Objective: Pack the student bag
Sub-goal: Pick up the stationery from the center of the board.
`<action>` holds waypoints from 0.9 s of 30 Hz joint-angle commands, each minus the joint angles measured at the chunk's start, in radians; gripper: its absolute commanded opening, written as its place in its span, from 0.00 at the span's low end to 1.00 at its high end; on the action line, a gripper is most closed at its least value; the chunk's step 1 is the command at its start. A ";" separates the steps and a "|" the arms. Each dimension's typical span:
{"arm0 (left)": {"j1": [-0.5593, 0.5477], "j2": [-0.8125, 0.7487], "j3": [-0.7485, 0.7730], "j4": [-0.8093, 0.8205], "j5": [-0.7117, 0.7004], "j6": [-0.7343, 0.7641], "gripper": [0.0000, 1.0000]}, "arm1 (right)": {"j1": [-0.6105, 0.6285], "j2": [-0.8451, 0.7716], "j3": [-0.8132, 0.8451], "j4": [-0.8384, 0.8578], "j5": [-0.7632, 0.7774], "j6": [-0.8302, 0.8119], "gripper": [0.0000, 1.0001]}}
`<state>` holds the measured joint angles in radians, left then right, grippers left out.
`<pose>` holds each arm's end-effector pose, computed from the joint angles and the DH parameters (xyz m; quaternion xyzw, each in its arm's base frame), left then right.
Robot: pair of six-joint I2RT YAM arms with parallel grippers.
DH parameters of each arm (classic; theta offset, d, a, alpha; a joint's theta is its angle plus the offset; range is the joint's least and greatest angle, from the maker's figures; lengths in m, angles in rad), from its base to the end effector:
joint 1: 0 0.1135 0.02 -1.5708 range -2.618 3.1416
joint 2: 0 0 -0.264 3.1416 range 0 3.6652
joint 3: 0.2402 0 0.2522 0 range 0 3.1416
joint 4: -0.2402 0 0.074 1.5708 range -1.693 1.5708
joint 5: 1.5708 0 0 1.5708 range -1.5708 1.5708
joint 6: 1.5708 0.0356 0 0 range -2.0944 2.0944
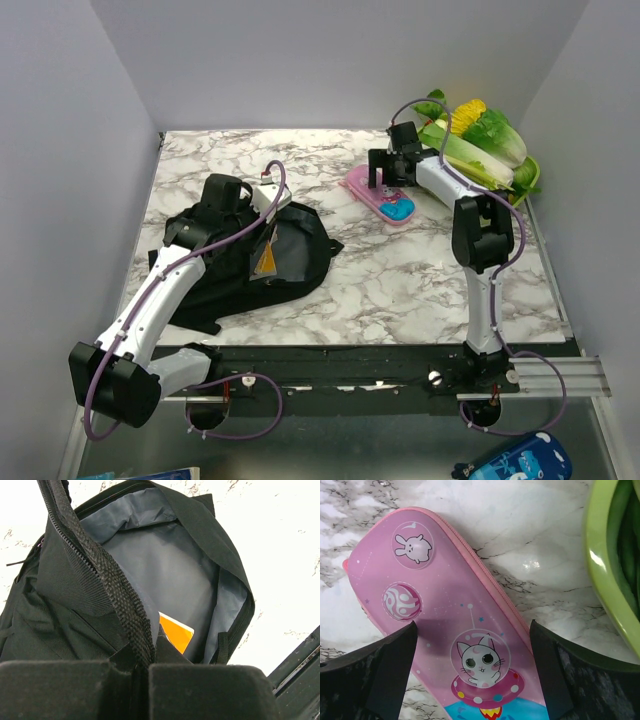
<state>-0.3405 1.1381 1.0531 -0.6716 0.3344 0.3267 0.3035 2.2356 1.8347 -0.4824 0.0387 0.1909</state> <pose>0.2192 -0.0901 0.3183 0.3588 0.8340 -0.1555 0.3894 0.4788 0.1485 0.1962 -0.0465 0.9402 0.0648 0.3312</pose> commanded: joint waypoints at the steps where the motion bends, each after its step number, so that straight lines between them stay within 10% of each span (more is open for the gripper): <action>1: 0.005 -0.021 0.047 0.020 0.038 0.014 0.00 | -0.010 0.009 -0.055 -0.024 -0.068 0.008 1.00; 13: 0.005 -0.043 0.047 0.033 0.055 0.012 0.00 | 0.000 -0.312 -0.571 0.273 -0.551 0.294 0.96; 27: 0.005 -0.041 0.038 0.032 0.071 0.018 0.00 | 0.028 -0.226 -0.494 0.268 -0.327 0.317 0.91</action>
<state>-0.3351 1.1286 1.0676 -0.6788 0.3565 0.3321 0.3233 1.9648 1.3006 -0.2104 -0.3229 0.4965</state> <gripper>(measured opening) 0.040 0.942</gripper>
